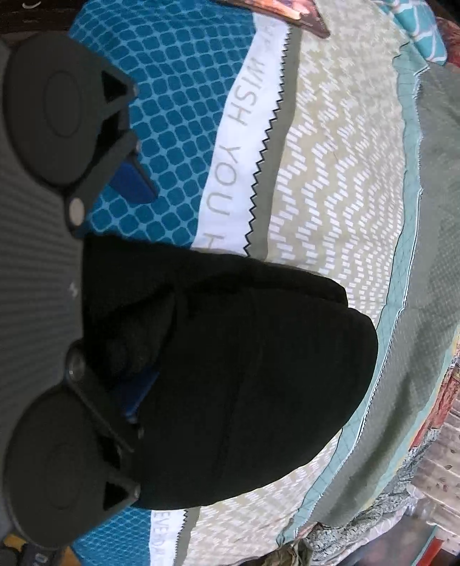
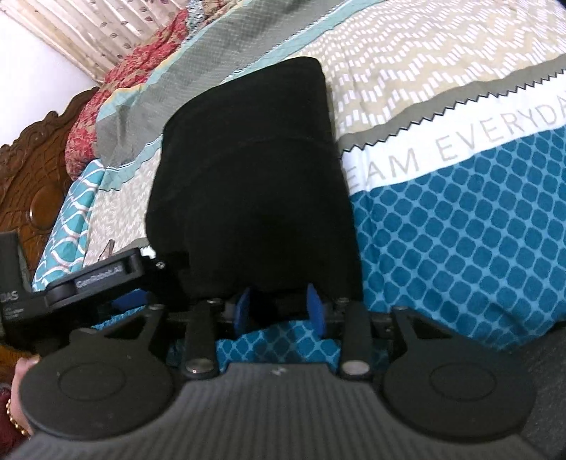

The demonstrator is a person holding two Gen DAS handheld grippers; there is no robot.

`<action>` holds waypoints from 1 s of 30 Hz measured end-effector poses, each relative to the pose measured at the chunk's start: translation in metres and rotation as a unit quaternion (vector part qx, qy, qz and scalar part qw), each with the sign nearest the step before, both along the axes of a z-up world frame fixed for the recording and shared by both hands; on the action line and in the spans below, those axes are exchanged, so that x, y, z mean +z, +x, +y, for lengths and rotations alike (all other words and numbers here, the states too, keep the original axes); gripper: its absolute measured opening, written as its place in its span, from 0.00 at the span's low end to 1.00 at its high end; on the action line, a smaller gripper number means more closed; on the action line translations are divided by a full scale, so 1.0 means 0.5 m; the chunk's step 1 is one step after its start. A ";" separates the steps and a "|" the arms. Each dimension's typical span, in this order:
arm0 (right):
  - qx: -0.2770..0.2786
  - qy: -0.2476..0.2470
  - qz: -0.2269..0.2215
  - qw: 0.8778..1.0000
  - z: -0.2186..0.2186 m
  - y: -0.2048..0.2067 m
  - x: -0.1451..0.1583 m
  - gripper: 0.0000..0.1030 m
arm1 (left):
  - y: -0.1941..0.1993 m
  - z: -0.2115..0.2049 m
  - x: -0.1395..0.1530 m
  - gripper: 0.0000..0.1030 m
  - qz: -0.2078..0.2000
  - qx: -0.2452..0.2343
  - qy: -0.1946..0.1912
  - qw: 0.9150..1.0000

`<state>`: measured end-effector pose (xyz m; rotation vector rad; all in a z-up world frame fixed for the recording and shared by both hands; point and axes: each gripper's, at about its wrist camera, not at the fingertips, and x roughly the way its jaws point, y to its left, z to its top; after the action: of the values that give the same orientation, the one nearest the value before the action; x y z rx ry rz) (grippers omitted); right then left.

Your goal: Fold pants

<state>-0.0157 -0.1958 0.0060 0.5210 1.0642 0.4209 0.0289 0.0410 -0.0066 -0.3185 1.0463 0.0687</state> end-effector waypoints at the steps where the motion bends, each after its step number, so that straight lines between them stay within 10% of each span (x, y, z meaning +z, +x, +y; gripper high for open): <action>1: 0.004 0.001 -0.004 1.000 0.002 0.000 0.001 0.49 | 0.000 0.007 -0.004 1.00 0.001 0.002 -0.011 1.000; 5: 0.047 0.013 -0.021 0.999 0.027 -0.003 0.010 0.94 | -0.009 0.019 -0.012 1.00 -0.007 0.005 -0.033 0.999; 12: 0.053 -0.004 -0.032 0.998 0.034 -0.004 0.016 0.95 | -0.013 0.029 0.003 1.00 -0.016 -0.004 -0.036 0.999; 19: 0.052 -0.002 -0.079 0.996 0.020 -0.031 0.055 1.00 | -0.063 -0.005 0.111 1.00 -0.109 -0.025 0.130 0.985; 30: 0.048 -0.070 -0.205 0.975 0.020 -0.069 0.118 1.00 | -0.081 -0.022 0.164 1.00 -0.123 -0.035 0.185 0.974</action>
<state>-0.0503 -0.1861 0.0651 0.2425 0.7145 0.5094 -0.0118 0.0302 0.0752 0.0481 0.7775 0.1551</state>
